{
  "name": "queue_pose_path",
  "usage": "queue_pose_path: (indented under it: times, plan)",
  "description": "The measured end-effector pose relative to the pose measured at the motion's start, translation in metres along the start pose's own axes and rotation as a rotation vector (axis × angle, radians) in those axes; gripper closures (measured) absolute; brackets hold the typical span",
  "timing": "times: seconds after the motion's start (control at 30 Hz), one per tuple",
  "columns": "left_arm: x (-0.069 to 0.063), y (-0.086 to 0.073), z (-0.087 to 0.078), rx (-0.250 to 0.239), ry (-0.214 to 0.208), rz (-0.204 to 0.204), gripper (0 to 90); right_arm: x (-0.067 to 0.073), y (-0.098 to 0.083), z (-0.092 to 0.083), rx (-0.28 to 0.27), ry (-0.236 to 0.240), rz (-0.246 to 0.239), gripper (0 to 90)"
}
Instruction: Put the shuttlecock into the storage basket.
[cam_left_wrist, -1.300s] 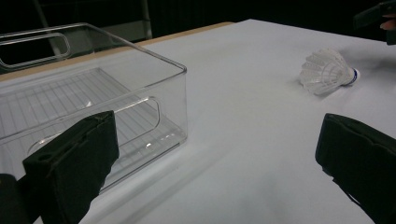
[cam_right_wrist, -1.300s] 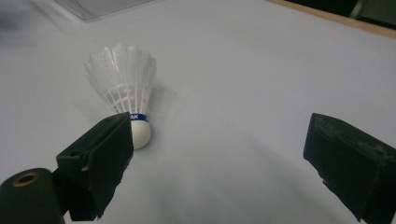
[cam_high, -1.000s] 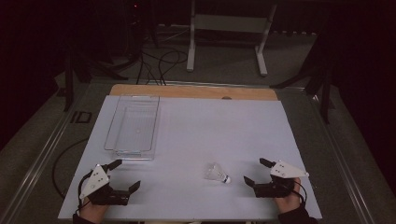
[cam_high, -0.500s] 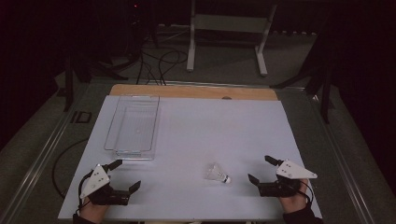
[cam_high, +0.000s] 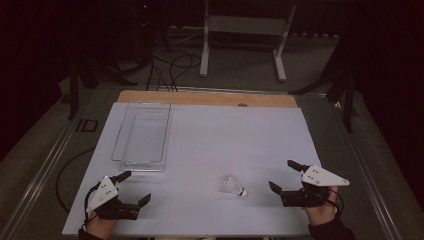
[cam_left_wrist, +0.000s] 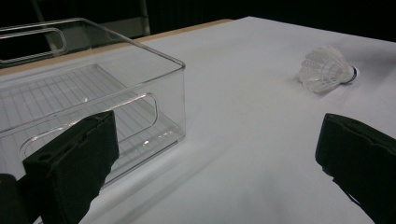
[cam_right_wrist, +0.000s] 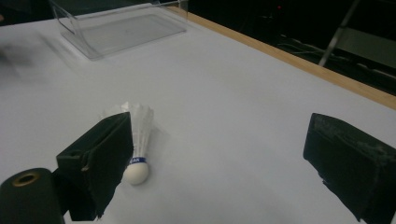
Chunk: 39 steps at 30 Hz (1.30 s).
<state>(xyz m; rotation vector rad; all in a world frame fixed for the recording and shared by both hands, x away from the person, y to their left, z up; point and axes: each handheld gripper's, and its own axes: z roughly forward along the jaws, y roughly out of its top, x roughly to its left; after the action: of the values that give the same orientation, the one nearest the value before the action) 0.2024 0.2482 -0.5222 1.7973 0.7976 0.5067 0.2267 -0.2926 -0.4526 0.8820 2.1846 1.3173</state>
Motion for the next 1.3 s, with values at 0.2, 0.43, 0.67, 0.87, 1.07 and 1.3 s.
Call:
queue_pose_path:
  times: [0.2, 0.43, 0.67, 0.87, 1.07, 1.3]
  plan:
    - [0.000, 0.000, 0.000, 0.001, 0.000, 0.000, 0.1, -0.001, 0.008, 0.001, 0.015, 0.010, -0.012, 8.4]
    - [0.000, 0.000, 0.000, 0.001, 0.000, 0.000, 0.1, -0.002, 0.018, 0.003, 0.026, 0.016, -0.037, 8.4]
    - [0.000, 0.000, 0.001, 0.004, 0.000, -0.001, 0.1, -0.002, 0.029, 0.006, 0.025, 0.033, -0.058, 8.4]
    - [0.000, 0.000, 0.001, 0.003, -0.002, 0.000, 0.1, -0.001, 0.034, 0.008, 0.026, 0.036, -0.080, 8.4]
    - [-0.001, 0.000, 0.000, 0.004, 0.001, 0.002, 0.1, 0.004, 0.041, 0.014, 0.058, 0.065, -0.114, 8.4]
    - [-0.001, 0.000, 0.000, 0.001, 0.003, 0.002, 0.1, 0.005, 0.045, 0.020, 0.085, 0.103, -0.128, 8.4]
